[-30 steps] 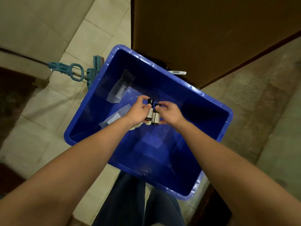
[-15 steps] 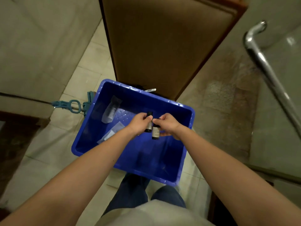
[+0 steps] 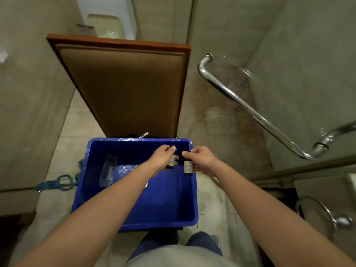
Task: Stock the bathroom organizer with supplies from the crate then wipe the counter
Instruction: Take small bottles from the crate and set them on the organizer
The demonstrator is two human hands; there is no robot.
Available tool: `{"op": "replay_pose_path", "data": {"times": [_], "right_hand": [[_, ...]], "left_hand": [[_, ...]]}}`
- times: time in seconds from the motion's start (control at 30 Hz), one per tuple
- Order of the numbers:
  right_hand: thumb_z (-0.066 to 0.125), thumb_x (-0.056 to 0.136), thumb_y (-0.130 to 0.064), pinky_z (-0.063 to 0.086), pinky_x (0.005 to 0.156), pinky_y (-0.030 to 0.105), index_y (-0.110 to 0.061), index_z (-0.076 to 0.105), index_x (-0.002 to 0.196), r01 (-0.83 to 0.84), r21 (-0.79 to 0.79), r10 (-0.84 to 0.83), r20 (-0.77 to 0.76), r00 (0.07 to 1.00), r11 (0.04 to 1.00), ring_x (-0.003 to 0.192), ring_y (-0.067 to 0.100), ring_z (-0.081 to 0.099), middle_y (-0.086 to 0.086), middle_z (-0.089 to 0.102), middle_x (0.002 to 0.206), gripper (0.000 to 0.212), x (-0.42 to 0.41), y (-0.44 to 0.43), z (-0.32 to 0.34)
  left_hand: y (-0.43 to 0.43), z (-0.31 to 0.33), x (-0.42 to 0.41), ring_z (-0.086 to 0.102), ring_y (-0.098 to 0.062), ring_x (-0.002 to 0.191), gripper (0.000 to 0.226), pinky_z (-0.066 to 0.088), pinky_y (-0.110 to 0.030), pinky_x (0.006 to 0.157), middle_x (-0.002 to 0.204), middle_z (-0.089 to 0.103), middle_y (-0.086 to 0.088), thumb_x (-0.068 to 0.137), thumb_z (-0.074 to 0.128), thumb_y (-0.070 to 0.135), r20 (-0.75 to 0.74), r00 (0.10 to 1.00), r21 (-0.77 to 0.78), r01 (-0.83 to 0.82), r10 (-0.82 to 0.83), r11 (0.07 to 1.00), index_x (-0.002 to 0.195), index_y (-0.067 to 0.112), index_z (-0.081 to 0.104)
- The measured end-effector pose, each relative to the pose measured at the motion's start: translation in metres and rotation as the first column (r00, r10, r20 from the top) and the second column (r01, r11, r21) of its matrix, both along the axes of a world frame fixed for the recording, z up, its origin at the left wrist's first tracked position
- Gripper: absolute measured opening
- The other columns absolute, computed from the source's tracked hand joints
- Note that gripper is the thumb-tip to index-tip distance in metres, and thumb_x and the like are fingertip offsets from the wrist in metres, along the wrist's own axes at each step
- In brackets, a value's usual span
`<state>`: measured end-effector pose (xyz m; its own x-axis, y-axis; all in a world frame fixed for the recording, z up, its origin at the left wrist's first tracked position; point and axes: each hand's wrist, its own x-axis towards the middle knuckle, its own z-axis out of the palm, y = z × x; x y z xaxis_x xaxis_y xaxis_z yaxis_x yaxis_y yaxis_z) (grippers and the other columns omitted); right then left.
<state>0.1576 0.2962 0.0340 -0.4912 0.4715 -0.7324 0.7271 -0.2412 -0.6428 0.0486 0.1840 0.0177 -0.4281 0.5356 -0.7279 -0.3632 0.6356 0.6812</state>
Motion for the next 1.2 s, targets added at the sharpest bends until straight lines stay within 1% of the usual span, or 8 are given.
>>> {"op": "replay_pose_path", "data": {"times": [0.2,0.3,0.43,0.6,0.73,0.93,1.03,1.2], "right_hand": [[0.068,0.091,-0.024,0.045,0.038,0.019,-0.011,0.048,0.086,0.192,0.076,-0.191,-0.015,0.981,0.978,0.052,0.007,0.056,0.001,0.057,0.071,0.024,0.058,0.011,0.023],[0.067,0.091,-0.025,0.050,0.043,0.023,-0.011,0.050,0.087,0.259,0.115,-0.258,-0.030,0.966,0.959,0.063,0.013,0.057,0.004,0.058,0.078,0.022,0.090,0.013,0.036],[0.066,0.092,-0.025,0.055,0.062,0.034,-0.010,0.052,0.090,0.357,0.135,-0.352,-0.061,0.934,0.924,0.075,0.018,0.059,0.008,0.060,0.087,0.021,0.135,0.013,0.053],[0.069,0.090,-0.025,0.045,0.040,0.021,-0.012,0.051,0.086,0.477,0.174,-0.464,-0.108,0.879,0.862,0.062,0.011,0.056,0.004,0.058,0.081,0.022,0.204,0.002,0.073],[0.074,0.086,-0.024,0.053,0.049,0.027,-0.011,0.054,0.090,0.562,0.209,-0.543,-0.142,0.827,0.801,0.069,0.014,0.062,0.007,0.062,0.088,0.024,0.263,-0.016,0.094],[0.079,0.081,-0.024,0.059,0.064,0.037,-0.012,0.057,0.089,0.626,0.317,-0.605,-0.175,0.777,0.712,0.072,0.016,0.063,0.005,0.060,0.082,0.026,0.342,-0.045,0.122],[0.080,0.080,-0.021,0.060,0.077,0.045,-0.011,0.056,0.092,0.684,0.339,-0.656,-0.212,0.724,0.646,0.088,0.024,0.068,0.008,0.061,0.088,0.028,0.378,-0.060,0.137],[0.082,0.077,-0.020,0.059,0.059,0.031,-0.013,0.056,0.089,0.712,0.421,-0.689,-0.238,0.684,0.562,0.077,0.016,0.064,0.005,0.061,0.084,0.029,0.430,-0.081,0.168]], "left_hand": [[0.028,0.018,0.036,0.069,-0.022,0.087,0.017,0.058,-0.037,0.075,0.099,0.070,-0.009,0.102,0.045,0.028,0.030,0.990,0.029,0.139,-0.140,0.990,0.107,0.016,0.057],[0.041,0.028,0.057,0.068,-0.026,0.095,0.016,0.059,-0.039,0.076,0.104,0.070,-0.011,0.101,0.049,0.027,0.030,0.974,0.050,0.221,-0.223,0.974,0.105,0.013,0.057],[0.056,0.048,0.094,0.068,-0.018,0.077,0.018,0.059,-0.034,0.063,0.104,0.070,-0.011,0.097,0.058,0.025,0.033,0.948,0.089,0.312,-0.316,0.946,0.104,0.009,0.054],[0.063,0.080,0.153,0.064,-0.021,0.084,0.025,0.057,-0.031,0.062,0.107,0.064,-0.012,0.092,0.065,0.021,0.002,0.903,0.127,0.426,-0.430,0.896,0.109,0.008,0.051],[0.062,0.101,0.202,0.062,-0.015,0.076,0.028,0.054,-0.025,0.058,0.094,0.064,-0.005,0.088,0.070,0.018,-0.092,0.850,0.166,0.527,-0.519,0.833,0.108,0.010,0.052],[0.061,0.123,0.268,0.065,-0.018,0.084,0.031,0.055,-0.042,0.088,0.095,0.070,-0.007,0.082,0.077,0.020,-0.223,0.719,0.224,0.695,-0.658,0.684,0.109,0.009,0.068],[0.061,0.138,0.303,0.065,-0.014,0.076,0.021,0.056,-0.039,0.084,0.087,0.072,-0.002,0.078,0.081,0.023,-0.291,0.654,0.252,0.757,-0.698,0.603,0.097,0.016,0.072],[0.062,0.164,0.353,0.063,-0.014,0.067,0.018,0.053,-0.030,0.063,0.074,0.071,0.002,0.071,0.086,0.024,-0.417,0.564,0.285,0.826,-0.712,0.487,0.077,0.021,0.070]]}}
